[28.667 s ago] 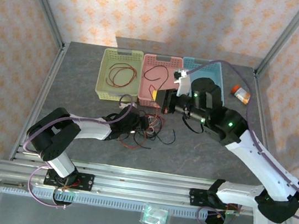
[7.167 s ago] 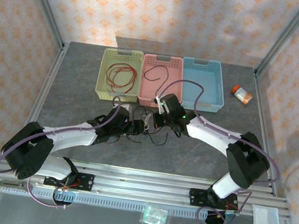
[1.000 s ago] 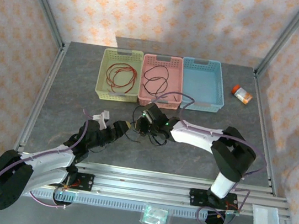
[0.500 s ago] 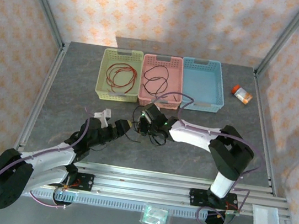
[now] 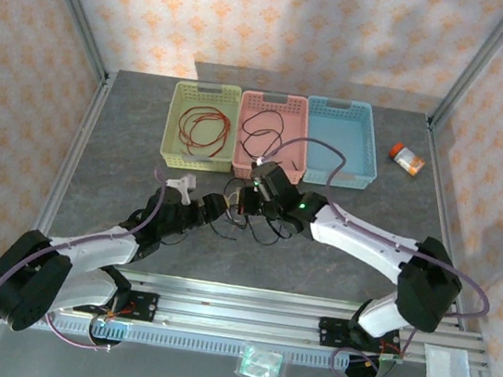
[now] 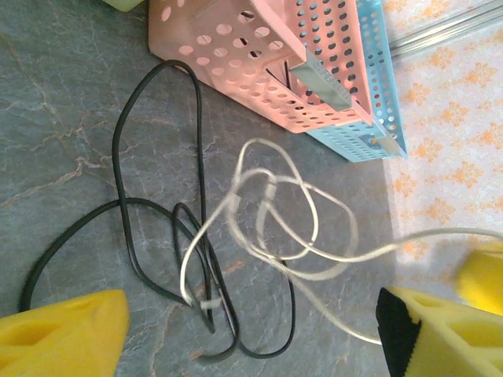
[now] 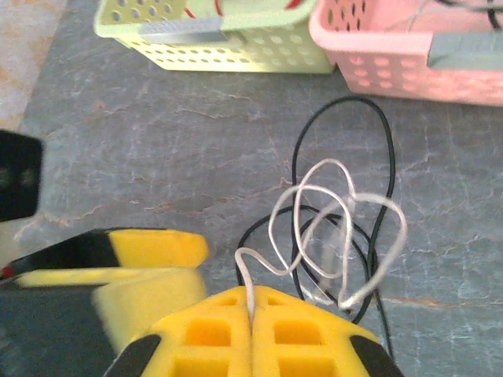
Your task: Untangle the cables
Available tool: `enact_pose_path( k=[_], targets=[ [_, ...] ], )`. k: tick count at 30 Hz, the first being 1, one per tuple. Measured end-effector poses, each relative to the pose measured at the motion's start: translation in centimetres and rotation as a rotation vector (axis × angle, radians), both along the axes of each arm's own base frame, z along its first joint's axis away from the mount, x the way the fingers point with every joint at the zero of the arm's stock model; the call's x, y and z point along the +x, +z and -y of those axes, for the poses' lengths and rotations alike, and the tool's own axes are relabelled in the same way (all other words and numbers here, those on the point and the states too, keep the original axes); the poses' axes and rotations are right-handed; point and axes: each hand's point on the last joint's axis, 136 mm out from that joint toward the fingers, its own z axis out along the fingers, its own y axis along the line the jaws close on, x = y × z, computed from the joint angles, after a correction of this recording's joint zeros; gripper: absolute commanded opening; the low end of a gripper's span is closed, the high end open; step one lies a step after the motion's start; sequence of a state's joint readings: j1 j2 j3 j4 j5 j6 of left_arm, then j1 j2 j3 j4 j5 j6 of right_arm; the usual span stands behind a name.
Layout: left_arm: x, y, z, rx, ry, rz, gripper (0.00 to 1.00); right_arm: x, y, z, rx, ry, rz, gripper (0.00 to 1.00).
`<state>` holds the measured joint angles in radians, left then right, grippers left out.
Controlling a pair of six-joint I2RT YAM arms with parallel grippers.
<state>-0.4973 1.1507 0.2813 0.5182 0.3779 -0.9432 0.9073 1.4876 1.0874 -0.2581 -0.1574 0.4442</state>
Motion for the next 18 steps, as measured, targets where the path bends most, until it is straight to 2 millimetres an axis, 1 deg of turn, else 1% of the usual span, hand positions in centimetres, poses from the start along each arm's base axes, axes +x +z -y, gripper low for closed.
enact_pose_path(
  k=[4, 6, 10, 14, 18],
  targets=[
    [0.3, 0.3, 0.5, 0.012, -0.018, 0.015, 0.85, -0.2, 2.5, -0.2, 0.01, 0.056, 0.053, 0.0],
    [0.3, 0.5, 1.0, 0.02, -0.034, 0.026, 0.85, -0.3, 3.2, -0.4, 0.014, 0.076, 0.069, 0.0],
    [0.4, 0.5, 1.6, 0.039, -0.059, 0.034, 0.85, -0.6, 3.5, -0.5, 0.009, 0.11, 0.08, 0.0],
    [0.3, -0.5, 1.8, 0.073, -0.067, 0.013, 0.84, -0.9, 3.5, -0.4, 0.001, 0.128, 0.078, 0.0],
    [0.6, -2.0, 1.5, 0.119, -0.051, -0.023, 0.84, -1.1, 5.1, -0.6, 0.023, 0.149, 0.096, 0.0]
  ],
)
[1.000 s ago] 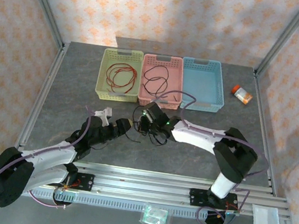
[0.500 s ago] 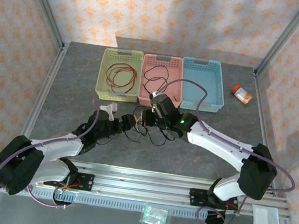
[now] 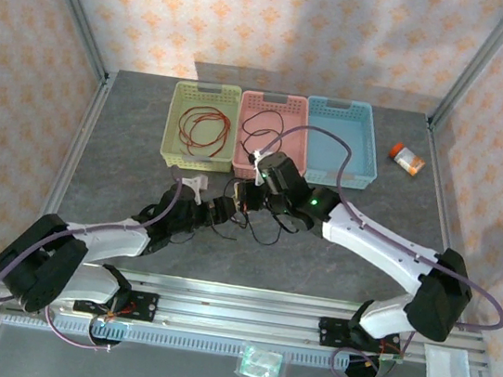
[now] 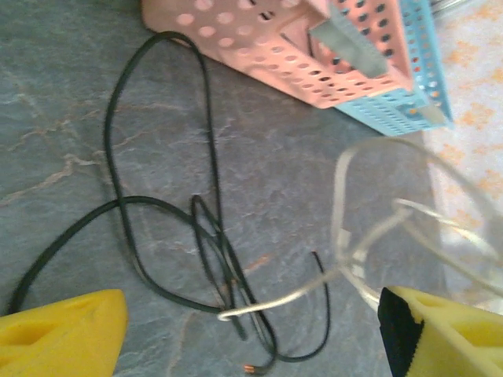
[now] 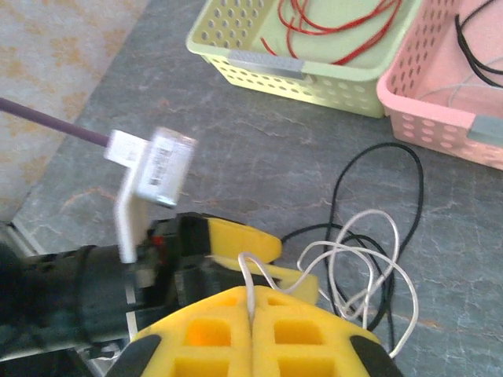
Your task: Untangle the cables
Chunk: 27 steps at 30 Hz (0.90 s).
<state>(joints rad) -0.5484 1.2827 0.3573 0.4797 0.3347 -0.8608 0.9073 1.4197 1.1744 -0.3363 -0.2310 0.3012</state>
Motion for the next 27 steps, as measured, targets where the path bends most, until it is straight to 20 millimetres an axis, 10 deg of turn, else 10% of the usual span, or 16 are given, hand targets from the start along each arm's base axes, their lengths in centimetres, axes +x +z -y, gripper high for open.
enact_pose_path(
  k=[7, 27],
  targets=[
    [1.3, -1.0, 0.2, 0.056, 0.013, -0.018, 0.79, -0.6, 3.6, -0.2, 0.069, 0.034, 0.043, 0.0],
    [2.1, -3.8, -0.3, 0.143, 0.046, -0.076, 0.21, -1.4, 13.6, 3.0, 0.136, 0.01, 0.228, 0.0]
  ],
)
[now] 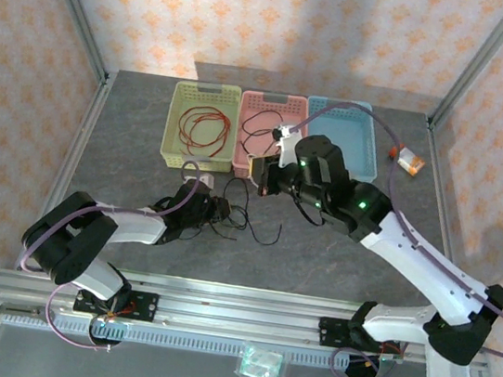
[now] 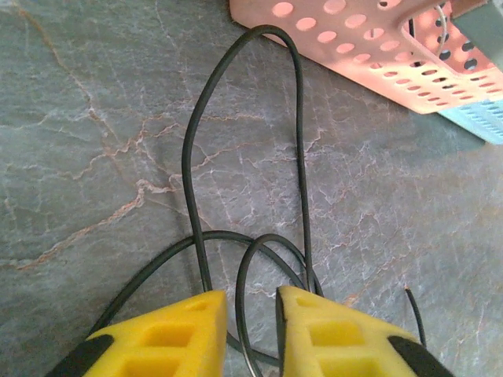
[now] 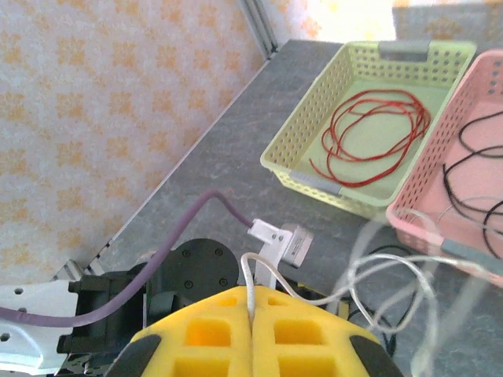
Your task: Untangle the cables
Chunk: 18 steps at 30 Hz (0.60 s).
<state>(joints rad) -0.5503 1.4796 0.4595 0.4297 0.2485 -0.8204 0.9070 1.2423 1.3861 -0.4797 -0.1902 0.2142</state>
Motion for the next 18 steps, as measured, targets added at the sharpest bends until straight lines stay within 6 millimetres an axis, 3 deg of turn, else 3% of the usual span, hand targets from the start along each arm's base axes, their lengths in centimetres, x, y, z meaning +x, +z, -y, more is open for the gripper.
enact_pose_path(
  k=[3, 7, 10, 14, 18],
  targets=[
    [0.0, 0.0, 0.0, 0.0, 0.0, -0.001, 0.23, 0.0, 1.3, 1.0, 0.0, -0.025, 0.032, 0.0],
    [-0.2, -0.1, -0.1, -0.003, 0.002, -0.004, 0.39, 0.6, 2.0, 2.3, -0.007, -0.079, 0.053, 0.0],
    [-0.6, 1.1, -0.4, -0.012, 0.001, 0.027, 0.49, 1.6, 1.2, 3.4, -0.037, -0.138, 0.041, 0.0],
    [-0.6, 5.6, -1.0, -0.034, 0.003, 0.145, 0.54, 2.6, -0.1, 4.5, -0.059, -0.185, 0.01, 0.0],
    [-0.6, 10.3, -2.0, -0.019, 0.016, 0.264, 0.67, 3.5, -1.9, 5.4, -0.088, -0.217, -0.023, 0.0]
  ],
)
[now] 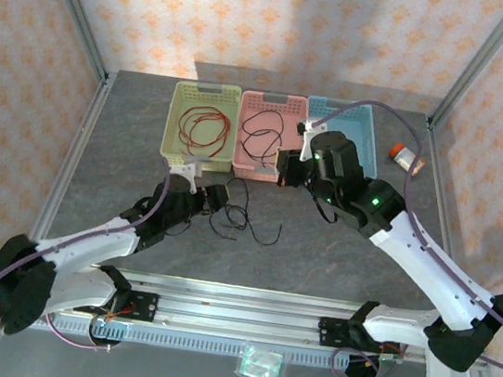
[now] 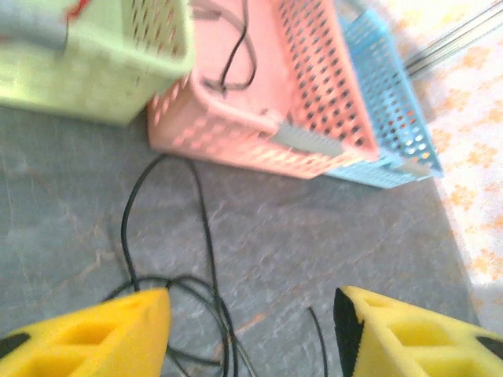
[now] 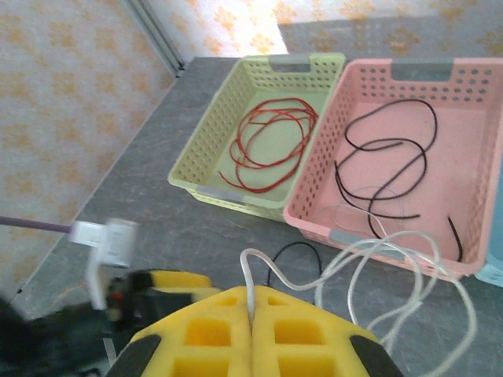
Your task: Untangle the cables
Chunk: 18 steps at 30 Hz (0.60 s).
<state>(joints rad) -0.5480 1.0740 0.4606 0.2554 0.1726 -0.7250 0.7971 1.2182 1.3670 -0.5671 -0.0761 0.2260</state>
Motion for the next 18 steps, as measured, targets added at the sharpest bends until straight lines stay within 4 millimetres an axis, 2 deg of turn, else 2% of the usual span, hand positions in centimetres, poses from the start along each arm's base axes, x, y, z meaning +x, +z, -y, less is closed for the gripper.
enact_pose_path(
  k=[4, 8, 11, 15, 18],
  targets=[
    [0.1, 4.2, -1.2, 0.02, 0.016, 0.122, 0.87, 0.6, -1.1, 0.8, -0.016, -0.025, -0.017, 0.0],
    [0.1, 7.5, -2.1, 0.064, 0.025, 0.243, 0.92, 0.8, -1.8, 0.7, -0.004, -0.02, -0.013, 0.0],
    [-0.1, 8.6, -2.3, 0.111, 0.005, 0.312, 0.96, 0.1, -3.0, 0.3, 0.005, 0.02, -0.026, 0.0],
    [-0.5, 10.0, -1.4, 0.166, -0.076, 0.399, 0.89, -0.8, -3.1, -0.1, 0.004, 0.085, -0.016, 0.0],
    [-1.2, 11.4, 0.0, 0.196, -0.181, 0.486, 0.79, -1.4, -2.5, -0.3, 0.005, 0.135, 0.006, 0.0]
  ],
)
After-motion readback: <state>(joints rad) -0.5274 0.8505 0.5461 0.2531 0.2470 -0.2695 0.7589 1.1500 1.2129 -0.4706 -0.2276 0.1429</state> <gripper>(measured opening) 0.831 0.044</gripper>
